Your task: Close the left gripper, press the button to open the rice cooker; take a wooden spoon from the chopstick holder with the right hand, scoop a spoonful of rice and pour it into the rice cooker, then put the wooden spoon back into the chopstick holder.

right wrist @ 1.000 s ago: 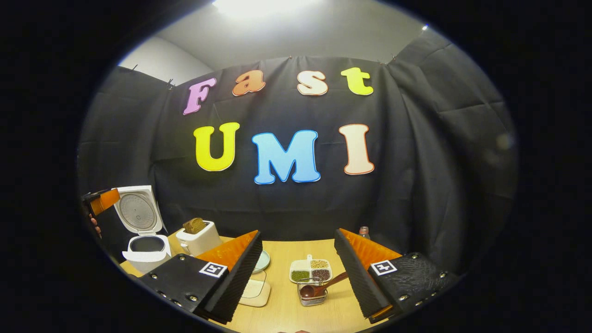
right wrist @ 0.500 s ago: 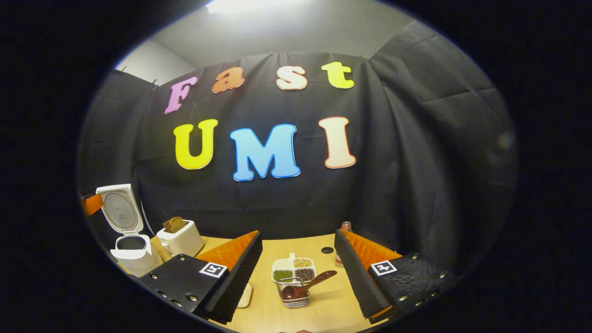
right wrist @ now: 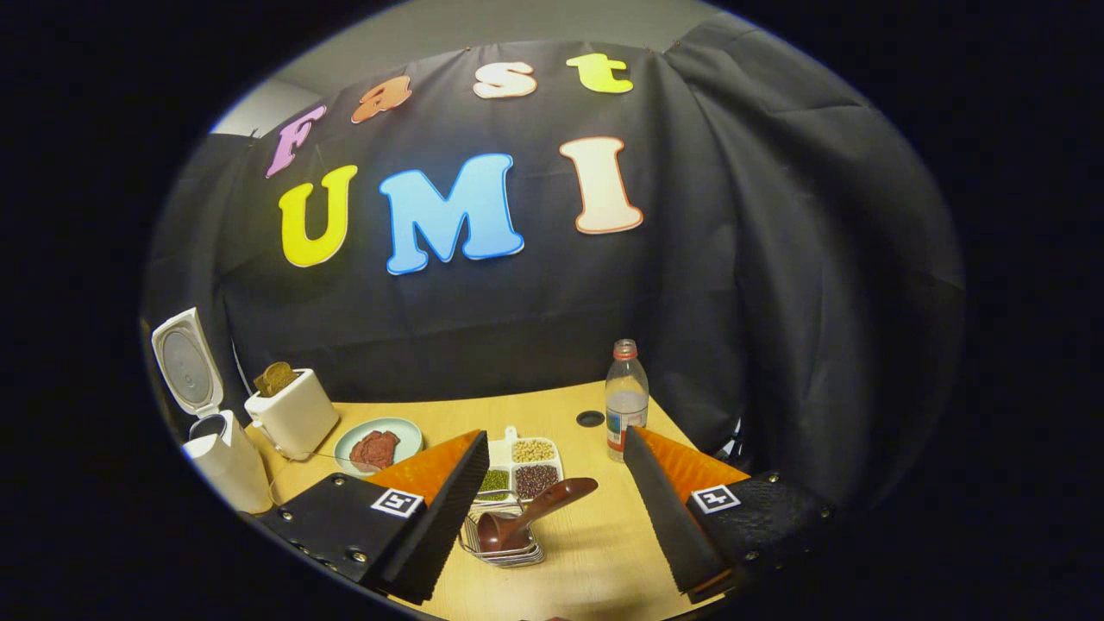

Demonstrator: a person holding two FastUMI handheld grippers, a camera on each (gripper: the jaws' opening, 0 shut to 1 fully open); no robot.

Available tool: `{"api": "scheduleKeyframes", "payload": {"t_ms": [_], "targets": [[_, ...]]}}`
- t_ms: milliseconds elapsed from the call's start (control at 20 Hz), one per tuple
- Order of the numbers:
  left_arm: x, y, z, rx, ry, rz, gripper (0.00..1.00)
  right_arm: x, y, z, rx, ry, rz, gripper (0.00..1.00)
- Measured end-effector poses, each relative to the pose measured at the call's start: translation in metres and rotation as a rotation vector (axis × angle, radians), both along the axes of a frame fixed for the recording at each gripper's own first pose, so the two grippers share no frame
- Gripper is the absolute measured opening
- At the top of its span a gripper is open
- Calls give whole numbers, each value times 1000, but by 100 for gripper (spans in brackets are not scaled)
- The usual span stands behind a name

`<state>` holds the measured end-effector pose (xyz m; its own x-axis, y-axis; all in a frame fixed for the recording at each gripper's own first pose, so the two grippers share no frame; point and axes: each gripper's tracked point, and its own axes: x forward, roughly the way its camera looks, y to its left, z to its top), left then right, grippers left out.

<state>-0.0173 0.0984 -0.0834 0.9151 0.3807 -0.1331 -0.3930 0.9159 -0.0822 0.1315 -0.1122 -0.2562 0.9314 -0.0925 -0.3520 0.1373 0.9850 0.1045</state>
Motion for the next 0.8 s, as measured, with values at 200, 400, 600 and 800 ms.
{"api": "scheduleKeyframes", "payload": {"t_ms": [200,400,600,800], "targets": [[-1,-4,0,14,18,45,94,16,5,-55,68,92,50,97],[2,-15,-3,52,53,41,93,29,9,-84,129,142,70,96],[11,-21,-9,67,69,-5,94,33,29,-73,227,115,129,37],[27,-17,-12,62,68,-75,94,28,41,-58,235,104,106,12]]}}
